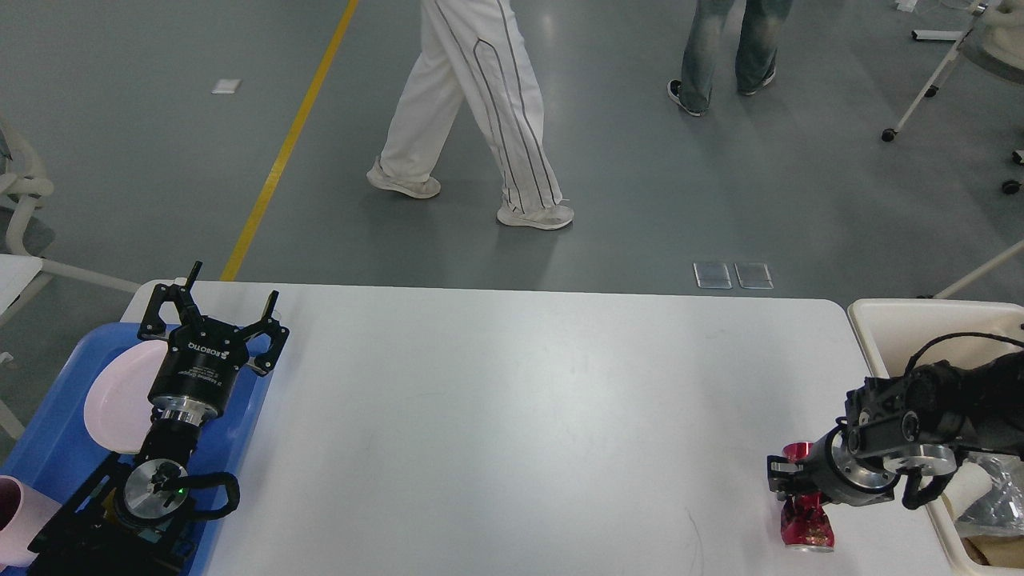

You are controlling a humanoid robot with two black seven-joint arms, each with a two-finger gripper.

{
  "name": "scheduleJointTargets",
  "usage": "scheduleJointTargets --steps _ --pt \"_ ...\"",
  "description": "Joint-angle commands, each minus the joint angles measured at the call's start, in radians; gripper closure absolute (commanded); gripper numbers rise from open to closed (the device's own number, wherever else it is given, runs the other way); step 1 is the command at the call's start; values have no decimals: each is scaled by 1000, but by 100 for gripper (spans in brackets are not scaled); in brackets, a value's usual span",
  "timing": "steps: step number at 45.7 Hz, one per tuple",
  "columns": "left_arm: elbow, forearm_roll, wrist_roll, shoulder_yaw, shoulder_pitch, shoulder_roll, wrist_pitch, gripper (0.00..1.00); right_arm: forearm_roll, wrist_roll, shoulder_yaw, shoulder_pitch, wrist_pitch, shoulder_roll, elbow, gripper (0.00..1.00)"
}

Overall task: Tidy desktop
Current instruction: 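Lift the red can and drop it into the white bin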

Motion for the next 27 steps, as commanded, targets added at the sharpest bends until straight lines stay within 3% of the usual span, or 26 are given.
scheduleJointTargets --steps 1,6,16,21,27 --pt "-1 0 0 0 0 0 0 4 120 1 -11 148 164 -23 51 100" --pt "-1 0 0 0 0 0 0 4 171 -10 -43 322 304 -26 117 100" --pt "-1 0 0 0 0 0 0 4 324 -13 -221 733 405 12 306 100" --pt "-1 0 0 0 0 0 0 4 355 -13 -272 856 510 21 351 100" --pt "1 0 0 0 0 0 1 4 364 -13 -302 952 564 20 401 100"
